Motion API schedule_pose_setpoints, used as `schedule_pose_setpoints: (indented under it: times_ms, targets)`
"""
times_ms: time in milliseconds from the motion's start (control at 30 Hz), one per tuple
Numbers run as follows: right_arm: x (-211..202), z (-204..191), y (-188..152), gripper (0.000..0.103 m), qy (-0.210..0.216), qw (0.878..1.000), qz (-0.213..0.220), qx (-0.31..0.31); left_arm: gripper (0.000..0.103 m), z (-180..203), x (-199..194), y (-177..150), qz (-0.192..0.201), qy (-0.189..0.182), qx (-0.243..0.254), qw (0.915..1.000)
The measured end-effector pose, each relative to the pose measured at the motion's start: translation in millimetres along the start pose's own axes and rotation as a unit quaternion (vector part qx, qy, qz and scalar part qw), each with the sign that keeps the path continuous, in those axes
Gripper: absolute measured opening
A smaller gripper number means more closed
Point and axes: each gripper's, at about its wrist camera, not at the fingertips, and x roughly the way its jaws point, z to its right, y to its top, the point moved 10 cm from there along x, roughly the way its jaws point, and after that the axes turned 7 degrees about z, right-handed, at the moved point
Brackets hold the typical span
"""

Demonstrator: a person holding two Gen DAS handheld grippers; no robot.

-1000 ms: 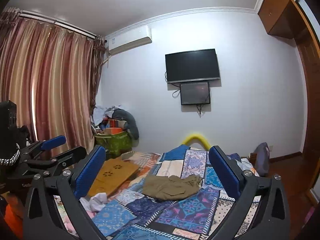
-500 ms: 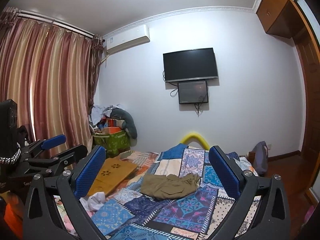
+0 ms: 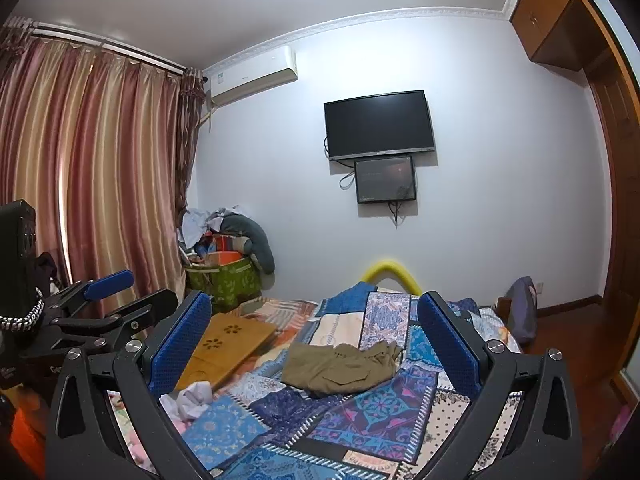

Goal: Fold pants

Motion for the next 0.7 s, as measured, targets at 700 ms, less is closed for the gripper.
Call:
schedule_pose_setpoints:
  times_ms: [700]
  targets:
    - [3.4, -1.7, -2.6, 0.103, -0.006, 1.0, -0.013, 0.001, 0.103, 6.2, 9.5, -8.0, -0.02, -0.009, 0.002, 0.9998]
